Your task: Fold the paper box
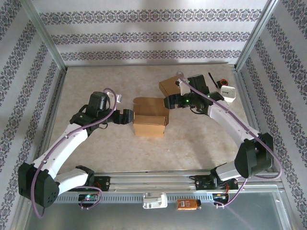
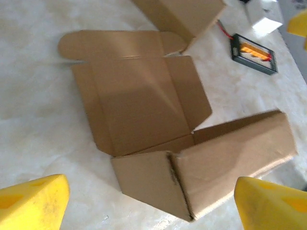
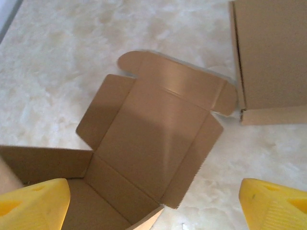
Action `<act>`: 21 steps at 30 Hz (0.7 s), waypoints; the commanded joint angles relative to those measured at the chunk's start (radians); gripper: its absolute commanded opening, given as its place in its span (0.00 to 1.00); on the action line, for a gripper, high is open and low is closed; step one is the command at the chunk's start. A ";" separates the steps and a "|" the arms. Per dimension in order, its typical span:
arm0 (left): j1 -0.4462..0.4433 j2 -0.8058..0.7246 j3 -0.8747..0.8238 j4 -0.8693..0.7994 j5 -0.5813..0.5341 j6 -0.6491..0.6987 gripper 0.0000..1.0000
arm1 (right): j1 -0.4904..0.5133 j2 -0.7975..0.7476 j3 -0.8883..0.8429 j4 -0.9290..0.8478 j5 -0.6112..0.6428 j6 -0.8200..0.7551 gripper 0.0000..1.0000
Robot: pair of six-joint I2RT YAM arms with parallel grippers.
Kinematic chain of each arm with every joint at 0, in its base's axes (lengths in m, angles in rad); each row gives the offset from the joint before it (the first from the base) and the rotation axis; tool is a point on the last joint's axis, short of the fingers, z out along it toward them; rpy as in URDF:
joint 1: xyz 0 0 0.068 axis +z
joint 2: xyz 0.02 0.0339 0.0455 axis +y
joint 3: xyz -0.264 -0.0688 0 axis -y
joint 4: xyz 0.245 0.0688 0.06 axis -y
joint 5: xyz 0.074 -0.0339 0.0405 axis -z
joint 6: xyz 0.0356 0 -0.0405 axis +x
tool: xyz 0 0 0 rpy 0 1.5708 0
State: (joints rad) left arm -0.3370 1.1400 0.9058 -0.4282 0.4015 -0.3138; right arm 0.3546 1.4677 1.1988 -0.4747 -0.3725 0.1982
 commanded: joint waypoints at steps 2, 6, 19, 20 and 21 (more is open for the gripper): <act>0.045 0.033 0.032 0.030 -0.117 -0.203 0.91 | 0.015 0.016 0.017 0.005 -0.057 0.113 0.90; 0.076 0.124 0.081 0.034 -0.001 -0.274 0.91 | 0.095 -0.007 -0.040 0.045 -0.033 0.148 0.77; -0.134 -0.101 -0.100 -0.116 0.011 -0.361 0.77 | 0.472 -0.316 -0.354 -0.010 0.138 0.142 0.54; -0.154 -0.143 -0.130 -0.136 -0.016 -0.373 0.76 | 0.494 -0.343 -0.377 -0.008 0.136 0.155 0.56; -0.170 -0.183 -0.159 -0.157 -0.047 -0.383 0.75 | 0.510 -0.367 -0.395 -0.010 0.139 0.173 0.57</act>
State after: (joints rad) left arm -0.4713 1.0328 0.8066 -0.4854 0.4320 -0.6312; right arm 0.8295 1.1515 0.8513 -0.4633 -0.2741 0.3233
